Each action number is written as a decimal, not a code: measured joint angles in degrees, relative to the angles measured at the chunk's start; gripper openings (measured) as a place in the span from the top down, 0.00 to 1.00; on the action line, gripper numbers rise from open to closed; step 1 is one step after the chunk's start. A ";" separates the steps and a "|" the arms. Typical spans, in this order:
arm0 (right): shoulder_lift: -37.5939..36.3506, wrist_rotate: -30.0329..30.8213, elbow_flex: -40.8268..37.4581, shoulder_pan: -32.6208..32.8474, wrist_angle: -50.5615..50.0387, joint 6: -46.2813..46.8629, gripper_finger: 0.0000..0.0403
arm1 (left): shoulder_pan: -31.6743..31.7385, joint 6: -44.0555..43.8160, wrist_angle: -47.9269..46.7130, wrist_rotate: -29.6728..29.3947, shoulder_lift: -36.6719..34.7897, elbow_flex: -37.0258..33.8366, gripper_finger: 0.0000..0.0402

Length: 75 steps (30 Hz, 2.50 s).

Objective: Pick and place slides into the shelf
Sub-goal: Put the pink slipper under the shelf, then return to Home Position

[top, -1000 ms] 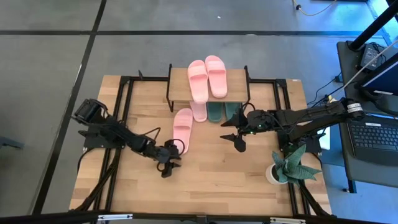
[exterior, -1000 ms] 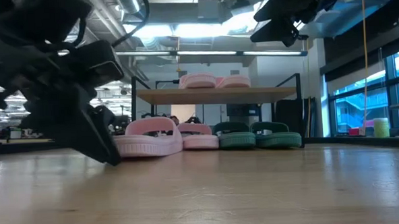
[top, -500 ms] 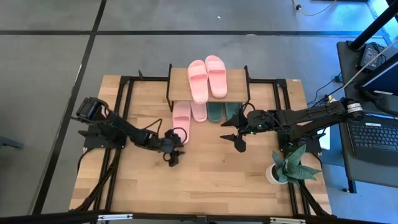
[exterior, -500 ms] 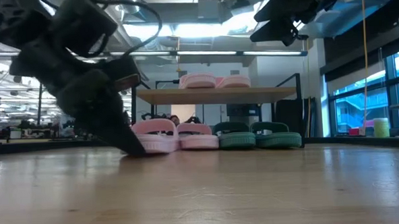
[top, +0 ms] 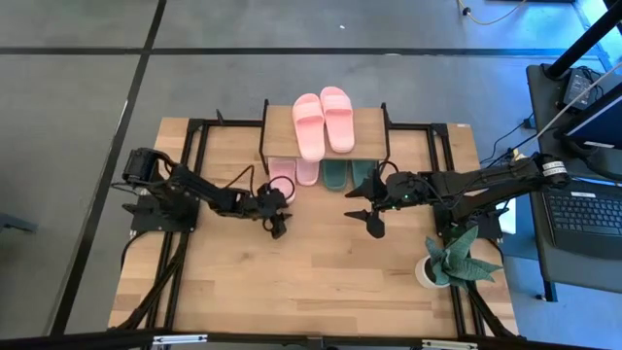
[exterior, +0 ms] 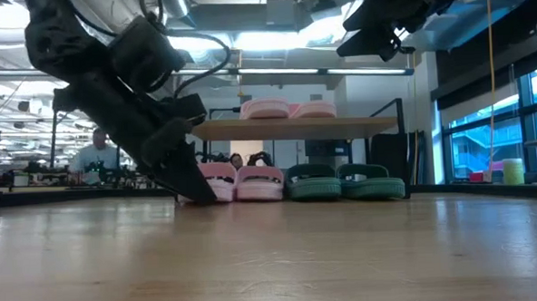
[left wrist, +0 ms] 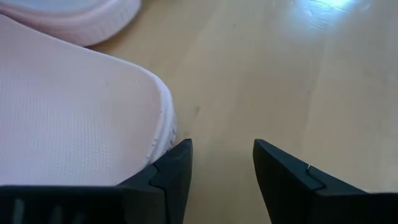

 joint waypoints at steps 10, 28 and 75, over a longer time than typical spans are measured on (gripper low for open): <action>0.00 0.00 0.00 -0.03 0.00 -1.48 0.34 | 5.75 3.01 0.00 0.56 0.00 0.00 0.60; 0.00 0.04 0.00 -0.09 0.04 -2.96 0.34 | 13.42 4.49 3.25 8.05 -0.02 -0.04 0.60; -39.71 -3.61 -19.81 -23.85 1.70 -11.89 0.34 | 14.23 23.78 -23.76 16.44 -79.81 -12.98 0.60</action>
